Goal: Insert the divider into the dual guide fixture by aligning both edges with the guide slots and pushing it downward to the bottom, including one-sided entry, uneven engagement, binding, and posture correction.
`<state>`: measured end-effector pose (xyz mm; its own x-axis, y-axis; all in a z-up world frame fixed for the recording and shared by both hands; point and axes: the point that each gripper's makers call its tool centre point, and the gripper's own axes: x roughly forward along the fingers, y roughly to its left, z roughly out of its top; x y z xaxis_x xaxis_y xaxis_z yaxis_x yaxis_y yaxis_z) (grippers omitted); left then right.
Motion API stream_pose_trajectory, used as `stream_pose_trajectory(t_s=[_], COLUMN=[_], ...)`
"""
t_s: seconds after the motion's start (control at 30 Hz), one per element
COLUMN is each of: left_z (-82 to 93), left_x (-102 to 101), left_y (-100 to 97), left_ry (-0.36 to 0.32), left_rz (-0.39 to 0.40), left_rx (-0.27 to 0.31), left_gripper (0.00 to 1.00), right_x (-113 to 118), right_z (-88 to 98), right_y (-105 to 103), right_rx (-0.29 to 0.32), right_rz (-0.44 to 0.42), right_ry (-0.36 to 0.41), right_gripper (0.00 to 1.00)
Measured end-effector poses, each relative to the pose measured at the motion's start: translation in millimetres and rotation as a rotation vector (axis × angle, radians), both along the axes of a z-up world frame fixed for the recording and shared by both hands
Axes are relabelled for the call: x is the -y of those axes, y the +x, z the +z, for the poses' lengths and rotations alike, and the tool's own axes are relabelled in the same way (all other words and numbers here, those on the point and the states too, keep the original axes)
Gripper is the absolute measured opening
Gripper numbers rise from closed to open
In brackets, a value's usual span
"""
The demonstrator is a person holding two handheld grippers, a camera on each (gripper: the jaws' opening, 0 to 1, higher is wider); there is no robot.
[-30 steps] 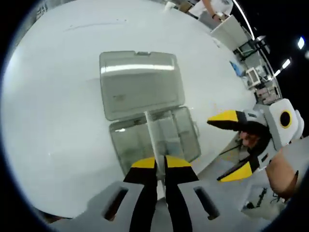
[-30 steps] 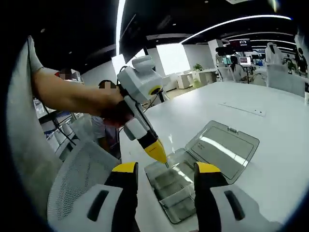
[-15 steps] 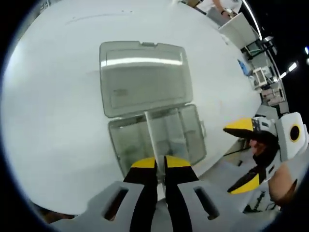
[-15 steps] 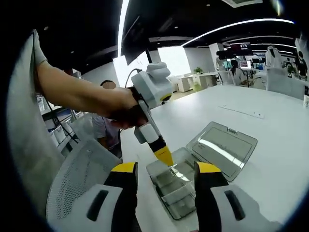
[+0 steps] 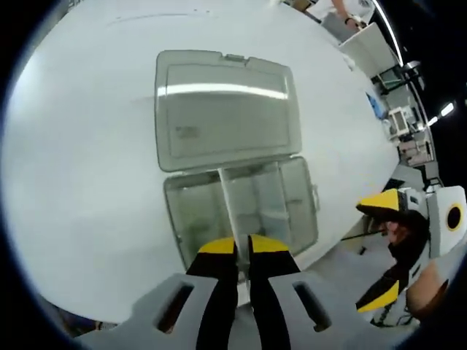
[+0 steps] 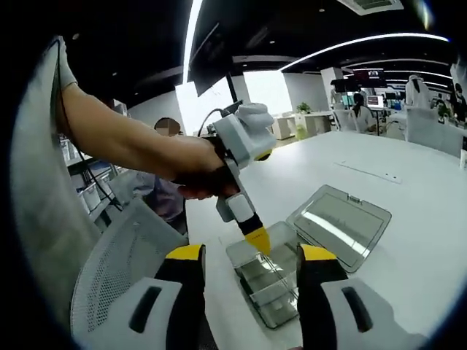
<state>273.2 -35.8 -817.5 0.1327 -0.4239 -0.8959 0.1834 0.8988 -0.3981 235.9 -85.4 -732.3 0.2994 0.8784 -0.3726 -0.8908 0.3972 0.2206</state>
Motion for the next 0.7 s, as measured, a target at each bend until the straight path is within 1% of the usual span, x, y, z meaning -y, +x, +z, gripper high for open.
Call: stream_pose_trajectory(t_s=[0.27, 0.53, 0.7], left_z=[-4.2, -11.9, -15.6], left_x=[0, 1, -1], left_y=[3.0, 3.7, 3.4], left_ry=[0.015, 0.035, 0.048], left_rz=[0.009, 0.009, 0.01], left_rx=[0.006, 0.0, -0.005], left_gripper=[0.01, 0.01, 0.01], right_x=[1, 2, 5], right_z=[-0.8, -1.8, -3.1], right_y=[-3, -3, -3], right_rx=[-0.001, -0.003, 0.009], right_rz=[0.007, 0.01, 0.011], right_ry=[-0.004, -0.009, -0.022], right_gripper=[0.47, 0.5, 0.51])
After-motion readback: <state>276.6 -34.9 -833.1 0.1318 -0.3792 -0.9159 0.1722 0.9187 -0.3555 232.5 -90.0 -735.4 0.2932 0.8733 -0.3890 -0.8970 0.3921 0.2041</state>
